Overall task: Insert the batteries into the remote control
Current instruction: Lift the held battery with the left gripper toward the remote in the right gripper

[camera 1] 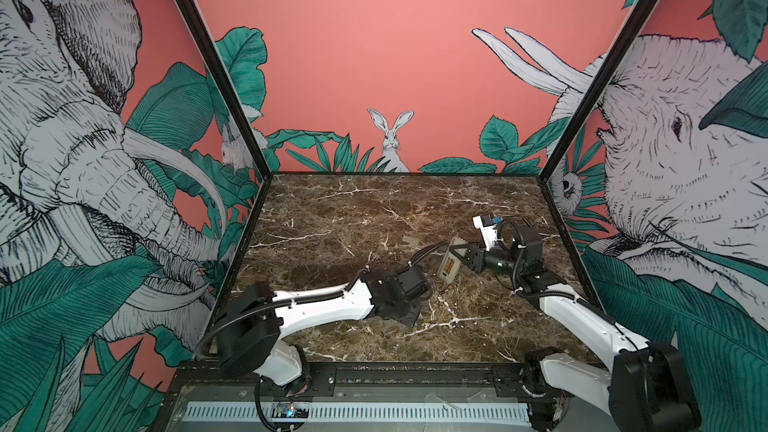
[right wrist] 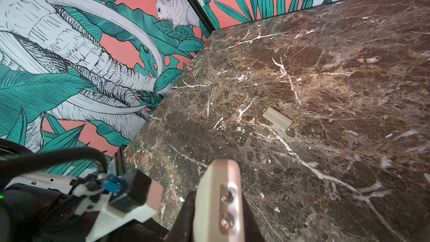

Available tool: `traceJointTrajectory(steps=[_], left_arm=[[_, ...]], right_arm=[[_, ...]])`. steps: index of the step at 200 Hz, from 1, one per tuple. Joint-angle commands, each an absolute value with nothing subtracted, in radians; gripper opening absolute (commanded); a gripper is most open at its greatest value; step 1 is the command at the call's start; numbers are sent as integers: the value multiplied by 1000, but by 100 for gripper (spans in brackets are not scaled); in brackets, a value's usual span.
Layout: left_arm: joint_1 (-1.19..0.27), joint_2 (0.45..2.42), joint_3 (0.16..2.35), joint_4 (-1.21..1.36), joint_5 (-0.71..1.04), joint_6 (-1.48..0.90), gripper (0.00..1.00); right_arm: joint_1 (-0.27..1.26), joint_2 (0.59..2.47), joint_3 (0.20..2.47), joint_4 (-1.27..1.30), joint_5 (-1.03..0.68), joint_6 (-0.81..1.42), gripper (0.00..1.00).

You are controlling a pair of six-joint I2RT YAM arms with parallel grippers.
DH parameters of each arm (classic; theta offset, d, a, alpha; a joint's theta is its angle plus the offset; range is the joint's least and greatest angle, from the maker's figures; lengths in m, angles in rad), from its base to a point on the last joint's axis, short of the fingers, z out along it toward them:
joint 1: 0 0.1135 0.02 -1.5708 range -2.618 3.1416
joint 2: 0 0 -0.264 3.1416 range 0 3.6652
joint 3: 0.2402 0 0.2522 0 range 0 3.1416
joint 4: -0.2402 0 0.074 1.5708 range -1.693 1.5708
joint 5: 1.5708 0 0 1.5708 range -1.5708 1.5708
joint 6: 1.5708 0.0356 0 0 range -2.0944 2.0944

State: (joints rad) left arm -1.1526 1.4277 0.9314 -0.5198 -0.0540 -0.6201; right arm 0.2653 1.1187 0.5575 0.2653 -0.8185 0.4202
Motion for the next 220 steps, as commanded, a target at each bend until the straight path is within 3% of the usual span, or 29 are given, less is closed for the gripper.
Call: traceJointTrajectory(steps=[1,65,142,220], left_arm=[[-1149,1339,886,-462,-116,-590,0],[-1148,1167,878,-232,-254,-448,0],[-1144,1308,1035,-37,-276,-306,0],[-1143,1388,1092,0,-245,-274,0]], right_arm=[[263,1118,551,375,-871,466,0],[265,1168,515,618,-962,690,0],[298,1204,469,862,-1006,874,0],[299,1257,471,992,-1036,963,0]])
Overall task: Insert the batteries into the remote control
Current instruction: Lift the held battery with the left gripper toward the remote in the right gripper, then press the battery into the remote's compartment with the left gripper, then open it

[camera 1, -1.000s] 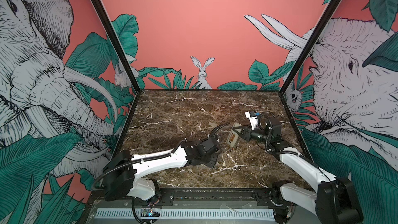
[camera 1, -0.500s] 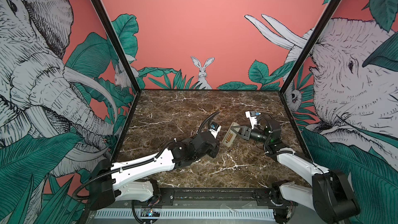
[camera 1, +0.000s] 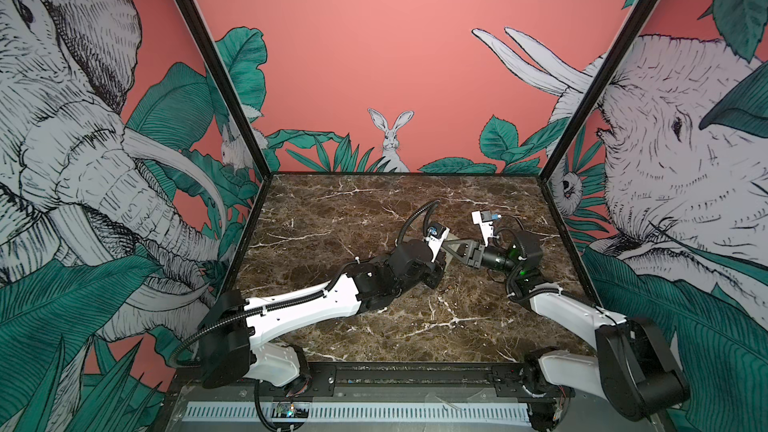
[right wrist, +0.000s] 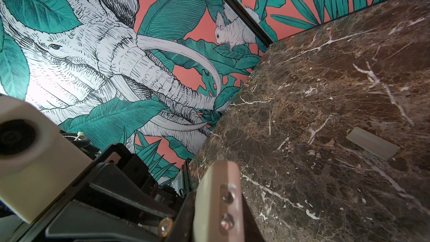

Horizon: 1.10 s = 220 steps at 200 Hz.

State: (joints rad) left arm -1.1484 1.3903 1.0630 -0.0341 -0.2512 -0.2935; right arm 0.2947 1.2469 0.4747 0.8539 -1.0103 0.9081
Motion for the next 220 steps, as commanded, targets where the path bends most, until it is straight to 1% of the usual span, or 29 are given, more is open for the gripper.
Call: traceJointTrajectory(steps=[1,88,220], left_arm=[[-1143,1388,1091,0,-244,-274,0],[-1139,1395,1066,3,-264,-268,0],[-1137,1386,1037,-5,-218,-290,0]], right_arm=[[299,1257,470,995,-1037,965,0],[299,1267,479,1020,-1046,986,0],[299,1262,509,979,-1048,969,0]])
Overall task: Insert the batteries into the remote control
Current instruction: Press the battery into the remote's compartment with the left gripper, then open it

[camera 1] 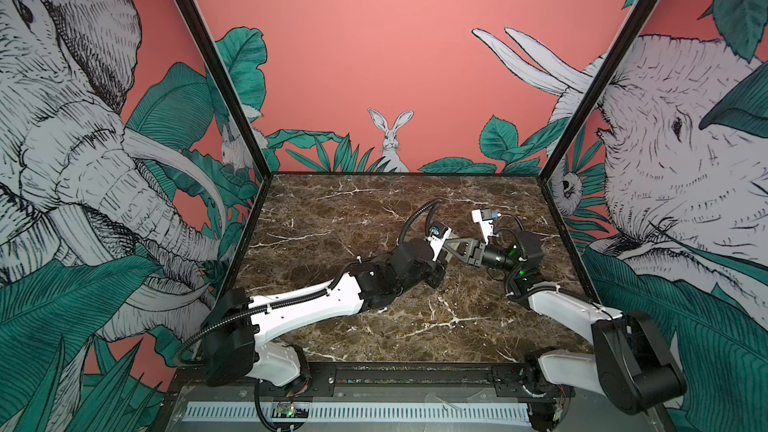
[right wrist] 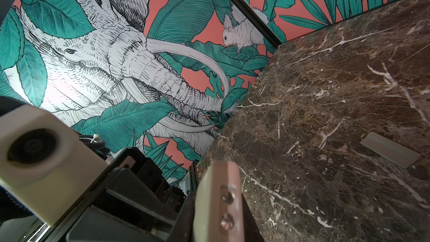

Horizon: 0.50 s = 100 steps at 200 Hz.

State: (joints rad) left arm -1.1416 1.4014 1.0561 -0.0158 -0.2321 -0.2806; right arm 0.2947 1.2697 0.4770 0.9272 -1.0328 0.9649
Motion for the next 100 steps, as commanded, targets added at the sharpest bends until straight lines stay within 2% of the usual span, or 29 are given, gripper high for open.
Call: traceJointTrajectory(steps=[1,100], left_arm=[[-1137,1385,1037,-5,-218,-290,0],[-1137,1370,994,29,-196,-298,0]], right_arm=[[298,1263,509,979,-1048,968,0],[298,1262,520,973,-1053,968,0]])
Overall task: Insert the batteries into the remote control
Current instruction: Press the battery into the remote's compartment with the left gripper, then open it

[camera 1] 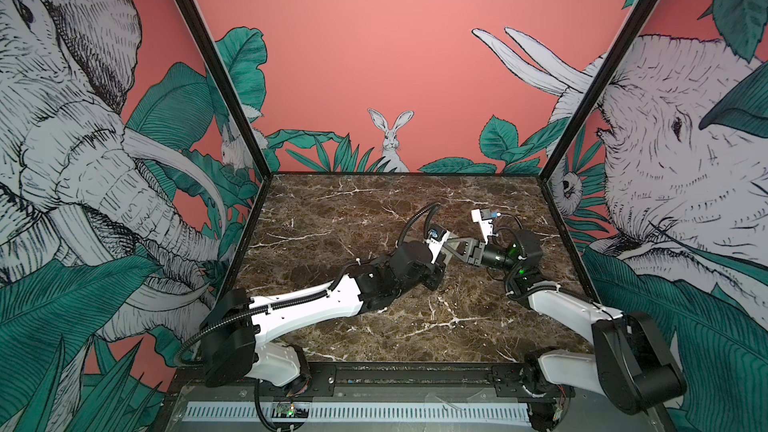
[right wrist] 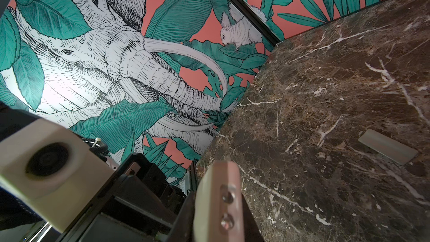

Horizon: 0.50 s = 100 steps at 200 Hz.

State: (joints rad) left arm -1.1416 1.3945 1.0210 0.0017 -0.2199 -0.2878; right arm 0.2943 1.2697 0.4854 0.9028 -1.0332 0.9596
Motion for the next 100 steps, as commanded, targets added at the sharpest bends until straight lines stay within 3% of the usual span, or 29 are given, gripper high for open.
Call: traceJointTrajectory(steps=[1,83,100], left_arm=[[-1136,1370,994,29,-195,-299,0],[-1136,1372,987,38,-184,-301,0],[-1137,1371,987,38,-184,-299,4]], right_arm=[[299,1262,520,973,-1054,968,0],[298,1259,521,971,-1055,965,0],[298,1260,519,964,-1054,958,0]])
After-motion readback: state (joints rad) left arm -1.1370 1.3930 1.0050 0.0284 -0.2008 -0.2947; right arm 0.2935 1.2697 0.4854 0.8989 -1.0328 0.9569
